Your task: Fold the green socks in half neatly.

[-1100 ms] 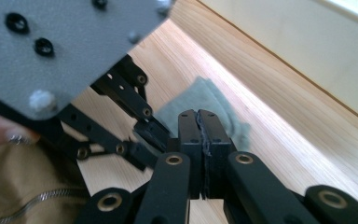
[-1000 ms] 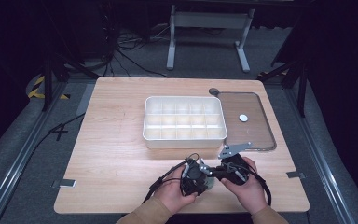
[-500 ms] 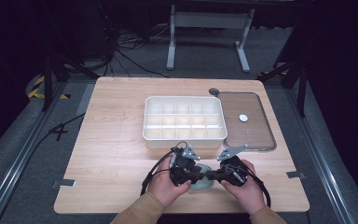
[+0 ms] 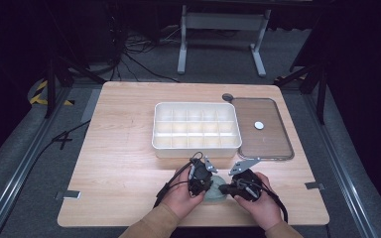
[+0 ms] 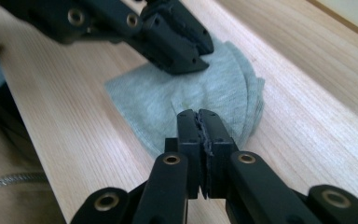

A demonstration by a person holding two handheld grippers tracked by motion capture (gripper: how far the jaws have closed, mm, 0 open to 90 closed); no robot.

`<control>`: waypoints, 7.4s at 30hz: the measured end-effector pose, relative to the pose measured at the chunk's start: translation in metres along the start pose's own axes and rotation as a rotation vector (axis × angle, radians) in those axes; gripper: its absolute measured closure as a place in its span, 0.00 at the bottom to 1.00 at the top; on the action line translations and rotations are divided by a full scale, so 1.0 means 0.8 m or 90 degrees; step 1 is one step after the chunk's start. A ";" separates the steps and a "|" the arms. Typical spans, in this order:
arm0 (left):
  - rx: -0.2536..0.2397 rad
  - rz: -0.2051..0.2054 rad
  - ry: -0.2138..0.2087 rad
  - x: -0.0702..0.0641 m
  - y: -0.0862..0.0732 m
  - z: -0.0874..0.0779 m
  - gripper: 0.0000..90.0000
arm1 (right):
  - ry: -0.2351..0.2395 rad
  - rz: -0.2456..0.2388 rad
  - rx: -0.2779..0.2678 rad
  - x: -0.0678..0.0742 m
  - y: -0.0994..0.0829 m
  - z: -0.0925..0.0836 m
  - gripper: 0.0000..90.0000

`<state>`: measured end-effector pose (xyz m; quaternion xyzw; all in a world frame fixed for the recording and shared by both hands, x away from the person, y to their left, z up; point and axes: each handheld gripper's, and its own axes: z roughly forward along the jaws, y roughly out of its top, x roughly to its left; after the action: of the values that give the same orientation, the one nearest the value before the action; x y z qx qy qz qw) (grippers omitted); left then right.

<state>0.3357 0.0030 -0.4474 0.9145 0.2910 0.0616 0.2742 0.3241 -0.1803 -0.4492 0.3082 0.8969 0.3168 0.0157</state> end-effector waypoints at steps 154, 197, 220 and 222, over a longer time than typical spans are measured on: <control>-0.017 0.070 -0.084 0.008 -0.027 -0.024 1.00 | 0.000 0.057 -0.068 -0.015 -0.009 -0.036 0.96; -0.074 0.199 -0.061 -0.026 -0.008 -0.012 0.66 | -0.009 0.037 0.029 0.001 -0.011 0.007 0.96; -0.071 0.158 -0.055 -0.014 -0.017 -0.007 0.54 | 0.011 0.084 -0.056 -0.014 0.008 -0.021 0.66; -0.071 0.159 -0.051 -0.014 -0.018 -0.009 0.53 | 0.016 0.089 -0.043 -0.015 0.008 -0.015 0.65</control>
<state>0.3177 0.0097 -0.4488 0.9288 0.1597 0.0749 0.3258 0.3346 -0.1901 -0.4381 0.3652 0.8622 0.3510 -0.0072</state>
